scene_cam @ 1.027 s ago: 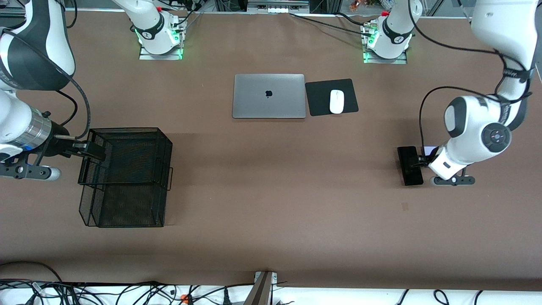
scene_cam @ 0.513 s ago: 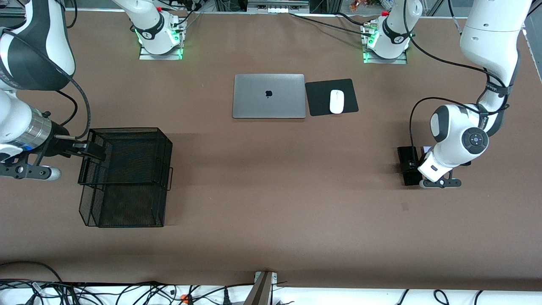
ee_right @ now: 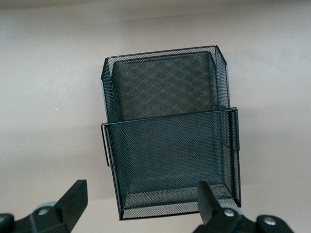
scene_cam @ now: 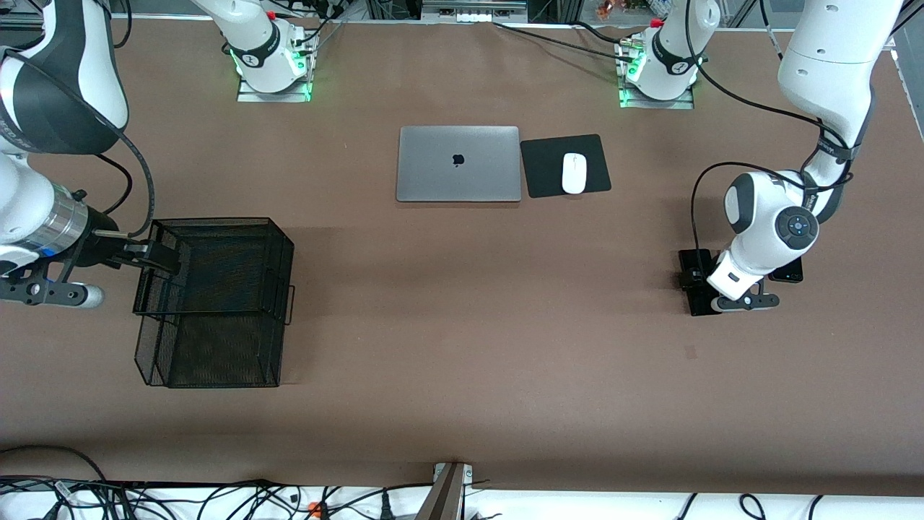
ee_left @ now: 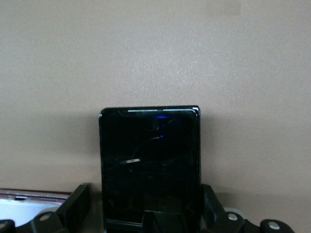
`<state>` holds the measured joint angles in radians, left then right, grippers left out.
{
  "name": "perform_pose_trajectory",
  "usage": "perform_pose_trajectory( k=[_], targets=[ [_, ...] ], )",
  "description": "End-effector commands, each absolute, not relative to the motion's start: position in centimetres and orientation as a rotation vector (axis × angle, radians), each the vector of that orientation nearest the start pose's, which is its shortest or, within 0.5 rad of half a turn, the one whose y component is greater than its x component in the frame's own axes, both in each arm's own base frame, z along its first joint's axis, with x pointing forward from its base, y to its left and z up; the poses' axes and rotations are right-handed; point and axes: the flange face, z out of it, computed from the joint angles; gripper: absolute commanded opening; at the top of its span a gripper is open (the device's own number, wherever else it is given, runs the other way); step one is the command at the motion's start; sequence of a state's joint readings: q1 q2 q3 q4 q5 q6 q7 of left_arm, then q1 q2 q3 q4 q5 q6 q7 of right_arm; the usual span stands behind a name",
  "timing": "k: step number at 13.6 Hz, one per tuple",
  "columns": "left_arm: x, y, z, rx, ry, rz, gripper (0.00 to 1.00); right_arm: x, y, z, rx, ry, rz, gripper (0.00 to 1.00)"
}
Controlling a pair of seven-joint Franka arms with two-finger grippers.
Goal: Place phones with both arms
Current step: 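Lower the left gripper and grasp the large black phone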
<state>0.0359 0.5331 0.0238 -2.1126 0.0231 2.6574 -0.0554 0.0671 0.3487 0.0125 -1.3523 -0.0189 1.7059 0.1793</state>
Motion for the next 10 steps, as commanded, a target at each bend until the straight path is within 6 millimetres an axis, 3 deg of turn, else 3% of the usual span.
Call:
perform_pose_trajectory(
  k=[1, 3, 5, 7, 10],
  targets=[
    [56.81, 2.7, 15.75, -3.107, -0.164, -0.032, 1.0, 65.62, 5.04, 53.25, -3.135, 0.171, -0.012, 1.0],
    [56.59, 2.76, 15.14, -3.108, -0.172, -0.054, 1.0, 65.61, 5.04, 53.23, -3.135, 0.171, -0.009, 1.0],
    [56.66, 2.76, 14.94, -3.106, -0.205, -0.052, 0.43, 65.61, 5.04, 53.23, -3.135, 0.171, -0.009, 1.0],
    [56.73, 2.76, 14.99, -3.106, -0.205, -0.054, 0.03, 65.61, 5.04, 53.23, -3.135, 0.171, -0.009, 1.0],
    [57.51, 2.8, 15.82, -3.103, -0.239, -0.069, 0.0, 65.61, 5.04, 53.23, -3.135, 0.171, -0.009, 0.99]
  ],
)
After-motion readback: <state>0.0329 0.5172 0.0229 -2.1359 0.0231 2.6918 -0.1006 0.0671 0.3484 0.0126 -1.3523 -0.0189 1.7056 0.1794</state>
